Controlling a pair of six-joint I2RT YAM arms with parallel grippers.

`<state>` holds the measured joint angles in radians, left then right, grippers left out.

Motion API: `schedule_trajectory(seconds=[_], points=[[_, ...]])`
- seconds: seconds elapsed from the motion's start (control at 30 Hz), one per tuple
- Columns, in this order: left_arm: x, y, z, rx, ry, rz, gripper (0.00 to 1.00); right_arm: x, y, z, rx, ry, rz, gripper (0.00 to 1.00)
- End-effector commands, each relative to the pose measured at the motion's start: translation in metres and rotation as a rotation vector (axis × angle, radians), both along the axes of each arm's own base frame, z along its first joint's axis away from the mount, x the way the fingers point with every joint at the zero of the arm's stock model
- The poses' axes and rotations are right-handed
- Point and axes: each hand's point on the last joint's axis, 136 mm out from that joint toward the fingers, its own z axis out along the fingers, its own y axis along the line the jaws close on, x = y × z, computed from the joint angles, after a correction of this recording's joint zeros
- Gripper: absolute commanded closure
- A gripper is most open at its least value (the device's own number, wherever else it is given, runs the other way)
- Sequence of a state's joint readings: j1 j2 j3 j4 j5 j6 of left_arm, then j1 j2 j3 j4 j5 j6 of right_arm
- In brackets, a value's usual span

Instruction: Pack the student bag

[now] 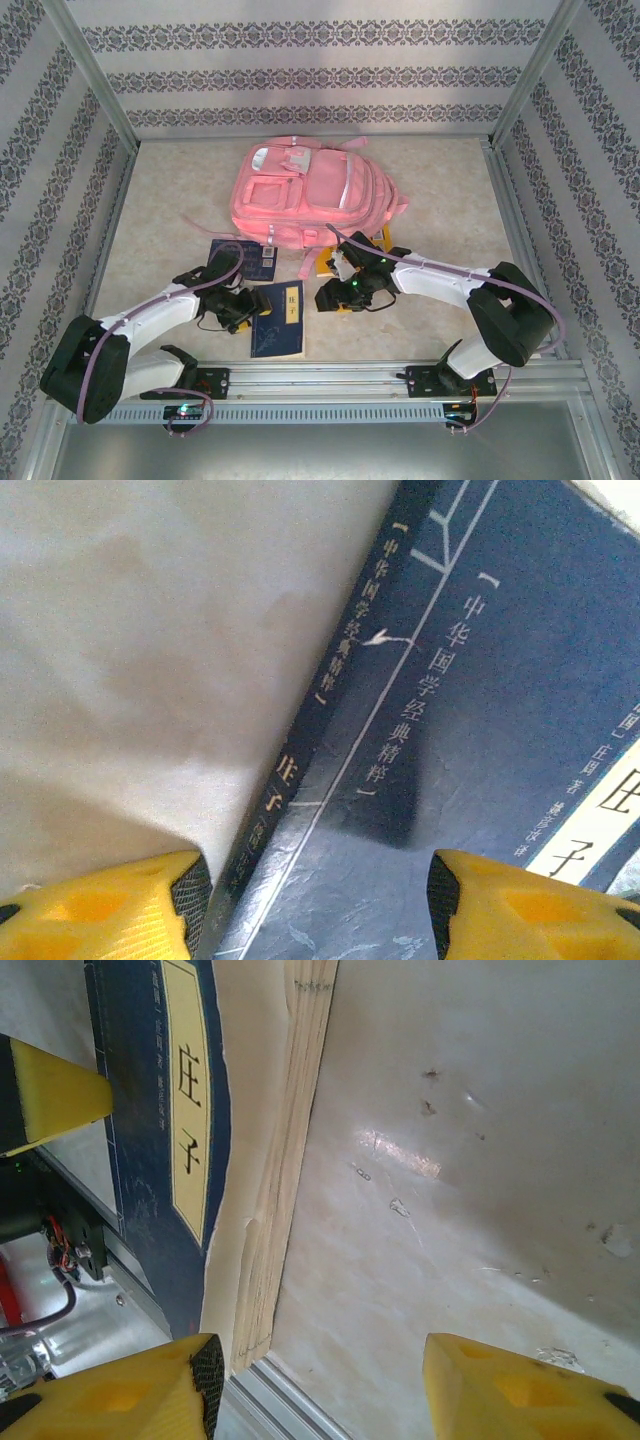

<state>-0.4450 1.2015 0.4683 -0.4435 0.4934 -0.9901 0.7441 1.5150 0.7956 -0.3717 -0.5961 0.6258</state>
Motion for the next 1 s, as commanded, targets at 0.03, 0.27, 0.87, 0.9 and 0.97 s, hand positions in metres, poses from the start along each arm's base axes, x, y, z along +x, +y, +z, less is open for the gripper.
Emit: schedule_trajectory(seconds=[0.03,0.27,0.87,0.9,0.97], points=[[0.029,-0.07,0.03,-0.291,-0.167,-0.136,0.39,-0.002,0.0,-0.003,0.012,0.021,-0.006,0.44],[0.037,-0.102,0.045,-0.399,-0.223,-0.228,0.38,0.008,-0.003,-0.01,0.04,0.07,-0.049,0.43],[0.025,-0.072,0.049,-0.266,-0.322,-0.252,0.41,0.016,-0.004,-0.014,-0.008,0.058,-0.032,0.43],[0.024,-0.071,0.046,-0.258,-0.312,-0.258,0.41,0.017,-0.006,-0.014,-0.012,0.057,-0.041,0.43],[0.022,-0.07,0.044,-0.246,-0.304,-0.269,0.41,0.017,-0.007,-0.016,-0.016,0.062,-0.042,0.43]])
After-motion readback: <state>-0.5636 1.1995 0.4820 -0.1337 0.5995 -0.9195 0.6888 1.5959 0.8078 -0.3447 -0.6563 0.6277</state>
